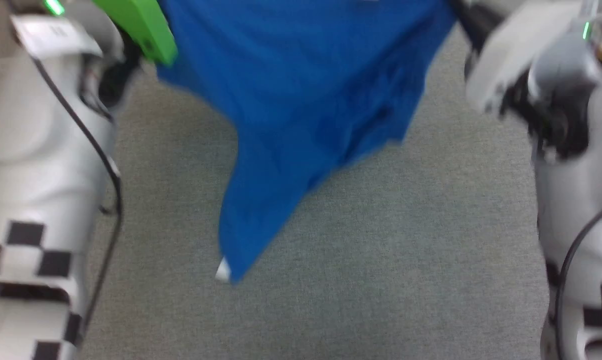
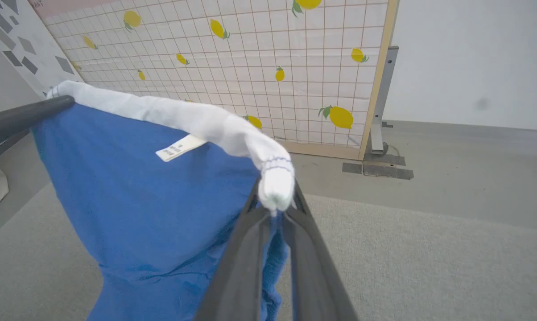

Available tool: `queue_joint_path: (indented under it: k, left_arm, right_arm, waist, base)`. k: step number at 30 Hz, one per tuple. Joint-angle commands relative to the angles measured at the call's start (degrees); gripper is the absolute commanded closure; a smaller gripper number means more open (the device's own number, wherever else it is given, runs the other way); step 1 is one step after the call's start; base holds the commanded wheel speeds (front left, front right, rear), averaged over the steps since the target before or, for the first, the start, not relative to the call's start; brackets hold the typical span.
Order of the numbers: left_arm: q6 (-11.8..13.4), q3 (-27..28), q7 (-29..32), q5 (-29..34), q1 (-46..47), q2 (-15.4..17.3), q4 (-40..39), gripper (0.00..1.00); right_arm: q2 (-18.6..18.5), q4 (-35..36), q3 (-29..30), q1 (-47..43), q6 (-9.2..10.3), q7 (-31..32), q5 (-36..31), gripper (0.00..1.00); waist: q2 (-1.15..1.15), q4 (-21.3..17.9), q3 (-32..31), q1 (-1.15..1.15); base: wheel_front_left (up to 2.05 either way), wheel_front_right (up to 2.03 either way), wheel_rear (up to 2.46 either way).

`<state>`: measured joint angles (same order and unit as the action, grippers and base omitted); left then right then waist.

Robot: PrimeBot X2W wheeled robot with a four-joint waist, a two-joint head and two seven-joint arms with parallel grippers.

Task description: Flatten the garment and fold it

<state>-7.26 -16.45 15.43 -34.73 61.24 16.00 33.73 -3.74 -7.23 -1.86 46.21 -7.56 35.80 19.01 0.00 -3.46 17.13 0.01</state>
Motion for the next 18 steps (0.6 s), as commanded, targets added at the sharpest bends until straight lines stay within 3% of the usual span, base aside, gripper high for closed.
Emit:
queue_joint_path:
  k: [1, 9, 13, 18]
  left_arm:
    - [-0.1, 0.3, -1.1, 1.0, 2.9, 1.0, -0.6, 1.0]
    - [2.6, 1.9, -10.8, 5.8, 15.1, 3.4, -0.5, 1.0]
    - [3.1, 2.7, -16.7, 6.8, 17.1, 3.7, 0.2, 1.0]
    - [1.9, 1.9, -20.2, 6.3, 14.3, 3.4, 1.5, 1.0]
  right_arm:
    - [-0.1, -1.0, -0.8, 4.0, 0.08, -0.3, -0.8, 1.0]
    - [0.6, -12.3, -2.2, 23.7, 0.08, -8.6, -3.9, 1.0]
    - [0.7, -17.4, -1.6, 28.1, 0.08, -14.3, -6.0, 1.0]
    - [0.8, -21.9, -1.4, 27.8, 0.08, -18.3, -5.1, 1.0]
  waist:
    - [0.0, -0.2, 0.7, -0.01]
    - [0.0, 0.2, 2.8, -0.01]
    - [0.0, 1.0, 3.5, -0.01]
    - [0.0, 2.8, 3.8, -0.01]
  base:
    - [0.0, 0.0, 0.0]
    - [0.0, 0.0, 0.0]
    - [0.0, 0.0, 0.0]
    - [0.0, 0.0, 0.0]
